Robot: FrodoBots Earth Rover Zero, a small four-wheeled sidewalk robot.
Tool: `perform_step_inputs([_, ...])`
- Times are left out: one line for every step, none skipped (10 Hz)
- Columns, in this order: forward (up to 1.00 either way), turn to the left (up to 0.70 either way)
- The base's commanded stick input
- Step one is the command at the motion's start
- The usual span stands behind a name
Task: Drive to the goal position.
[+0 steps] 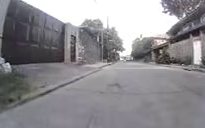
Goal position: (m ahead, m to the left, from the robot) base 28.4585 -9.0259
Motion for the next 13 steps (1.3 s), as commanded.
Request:
perform_step_inputs([1.00, -0.26])
perform_step_inputs([1.00, 0.05])
perform_step_inputs([1.00, -0.06])
perform_step_inputs([1.00, -0.27])
perform_step_inputs([1.00, -0.29])
perform_step_inputs([1.00, -0.29])
perform_step_inputs([1.00, -0.29])
perform_step_inputs([1.00, -0.29])
perform_step_inputs([1.00, -0.29])
perform_step_inputs([1.00, -0.29])
perform_step_inputs([1.00, -0.29])
perform_step_inputs([1.00, -0.29])
perform_step_inputs([1.00, -0.29])
